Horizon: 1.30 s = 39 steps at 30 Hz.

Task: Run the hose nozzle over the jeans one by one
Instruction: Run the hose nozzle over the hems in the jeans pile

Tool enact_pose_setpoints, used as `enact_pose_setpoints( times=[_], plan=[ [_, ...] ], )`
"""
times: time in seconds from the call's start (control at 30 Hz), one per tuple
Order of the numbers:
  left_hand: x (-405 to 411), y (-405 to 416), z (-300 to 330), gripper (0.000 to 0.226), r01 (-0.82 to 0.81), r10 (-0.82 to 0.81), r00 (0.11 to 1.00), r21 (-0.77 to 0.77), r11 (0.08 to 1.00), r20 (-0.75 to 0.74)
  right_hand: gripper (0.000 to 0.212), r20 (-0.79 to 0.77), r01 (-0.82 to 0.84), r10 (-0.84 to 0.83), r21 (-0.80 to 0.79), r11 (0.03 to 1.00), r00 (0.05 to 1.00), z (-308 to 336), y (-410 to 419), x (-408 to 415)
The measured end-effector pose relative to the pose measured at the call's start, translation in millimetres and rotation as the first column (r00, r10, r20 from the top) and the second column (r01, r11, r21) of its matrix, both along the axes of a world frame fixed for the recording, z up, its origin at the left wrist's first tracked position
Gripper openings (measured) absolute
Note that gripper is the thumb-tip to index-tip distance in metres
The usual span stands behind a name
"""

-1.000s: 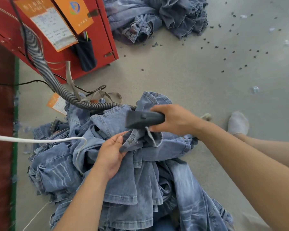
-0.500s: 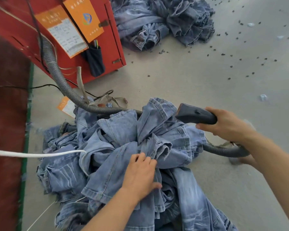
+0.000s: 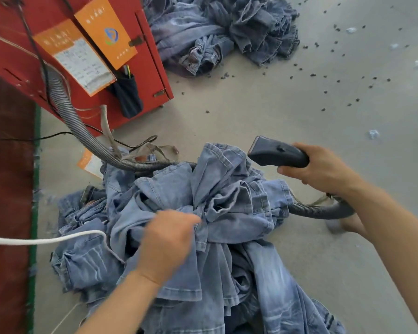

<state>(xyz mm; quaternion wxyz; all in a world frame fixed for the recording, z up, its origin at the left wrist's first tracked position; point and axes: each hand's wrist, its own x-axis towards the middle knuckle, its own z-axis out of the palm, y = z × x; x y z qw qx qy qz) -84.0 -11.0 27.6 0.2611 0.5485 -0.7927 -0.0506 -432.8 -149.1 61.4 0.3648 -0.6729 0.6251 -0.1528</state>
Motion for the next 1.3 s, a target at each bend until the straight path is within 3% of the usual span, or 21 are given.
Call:
enact_pose_setpoints(
  times=[0.03, 0.07, 0.1, 0.13, 0.2, 0.23, 0.27, 0.33, 0.37, 0.5, 0.6, 0.7, 0.77, 0.87, 0.93, 1.0, 1.1, 1.23, 1.3],
  plan=[
    [-30.8, 3.0, -7.9, 0.022, 0.283, -0.283, 0.959, -0.029, 0.959, 0.006, 0.021, -0.004, 0.005, -0.005, -0.005, 1.000, 1.000, -1.8, 0.7, -1.5],
    [-64.1, 3.3, -18.0, 0.022, 0.457, -0.457, 0.889, 0.008, 0.889, 0.041, 0.021, -0.011, 0.007, -0.007, -0.007, 1.000, 1.000, -4.1, 1.4, -3.7],
    [-95.9, 2.0, -29.7, 0.032, 0.507, -0.516, 0.853, 0.108, 0.855, 0.080, 0.021, -0.025, 0.002, -0.002, -0.002, 1.000, 1.000, -6.2, 3.1, -6.3],
    [-121.8, -2.5, -38.8, 0.054, 0.444, -0.495, 0.858, 0.283, 0.850, 0.140, 0.020, -0.039, -0.008, 0.009, 0.005, 1.000, 0.999, -7.3, 5.9, -9.4],
    [-147.3, -22.7, -57.1, 0.094, 0.116, -0.344, 0.880, 0.555, 0.824, 0.327, 0.021, -0.052, -0.037, 0.038, 0.026, 0.999, 0.998, -7.7, 11.0, -20.3],
    [-148.1, -34.9, -63.4, 0.092, -0.005, -0.284, 0.881, 0.606, 0.796, 0.379, 0.022, -0.048, -0.051, 0.053, 0.042, 0.998, 0.997, -7.9, 14.3, -26.9],
    [-144.2, -48.9, -66.3, 0.071, -0.077, -0.207, 0.911, 0.640, 0.765, 0.357, 0.024, -0.047, -0.062, 0.064, 0.057, 0.996, 0.997, -7.9, 17.0, -32.5],
    [-130.6, -72.8, -64.9, 0.021, -0.097, 0.057, 0.995, 0.613, 0.784, 0.086, 0.028, -0.040, -0.050, 0.053, 0.075, 0.996, 0.998, -7.5, 18.2, -42.3],
    [-120.7, -80.1, -59.6, 0.014, -0.105, 0.160, 0.986, 0.607, 0.787, -0.037, 0.027, -0.023, -0.023, 0.025, 0.086, 0.996, 0.999, -7.9, 18.0, -46.6],
    [-68.6, -83.5, -34.2, 0.021, -0.012, 0.311, 0.873, 0.621, 0.784, -0.375, 0.023, 0.032, 0.018, -0.020, 0.076, 0.997, 0.999, -7.6, 18.8, -49.7],
    [-44.5, -70.3, -27.7, 0.028, 0.041, 0.369, 0.815, 0.680, 0.732, -0.446, 0.024, 0.012, -0.081, 0.080, 0.110, 0.991, 0.997, 0.3, 20.2, -41.1],
    [-35.2, -59.7, -29.0, 0.033, 0.073, 0.569, 0.631, 0.771, 0.633, -0.527, 0.025, 0.014, -0.215, 0.217, 0.215, 0.953, 0.976, 3.8, 22.4, -20.6],
    [-33.6, -56.9, -30.7, 0.035, 0.083, 0.583, 0.619, 0.781, 0.619, -0.527, 0.025, 0.030, -0.294, 0.296, 0.240, 0.925, 0.955, 3.6, 24.9, 5.7],
    [-37.6, -53.4, -32.9, 0.034, 0.065, 0.511, 0.716, 0.773, 0.631, -0.477, 0.024, 0.034, -0.364, 0.363, 0.146, 0.920, 0.931, -2.2, 26.8, 56.4],
    [-36.9, -52.5, -34.6, 0.027, 0.034, 0.527, 0.715, 0.775, 0.631, -0.460, 0.023, 0.029, -0.314, 0.313, 0.020, 0.949, 0.949, -0.8, 24.0, 82.2],
    [-33.4, -50.7, -35.4, 0.028, 0.045, 0.507, 0.724, 0.766, 0.642, -0.467, 0.021, 0.112, -0.153, 0.156, -0.040, 0.987, 0.981, 6.4, 15.9, 85.9],
    [-30.3, -50.2, -34.2, 0.034, 0.053, 0.475, 0.729, 0.732, 0.679, -0.493, 0.021, 0.179, -0.029, 0.020, 0.046, 0.999, 0.984, 22.6, 6.0, 53.3],
    [-39.1, -51.9, -33.4, 0.047, 0.083, 0.432, 0.738, 0.706, 0.704, -0.518, 0.019, 0.132, -0.275, 0.247, 0.275, 0.921, 0.960, 31.6, 20.5, 45.1],
    [-42.7, -46.9, -34.6, 0.052, 0.103, 0.428, 0.738, 0.714, 0.692, -0.521, 0.022, 0.049, -0.307, 0.304, 0.233, 0.923, 0.951, 16.8, 24.3, 69.8]
  ],
)
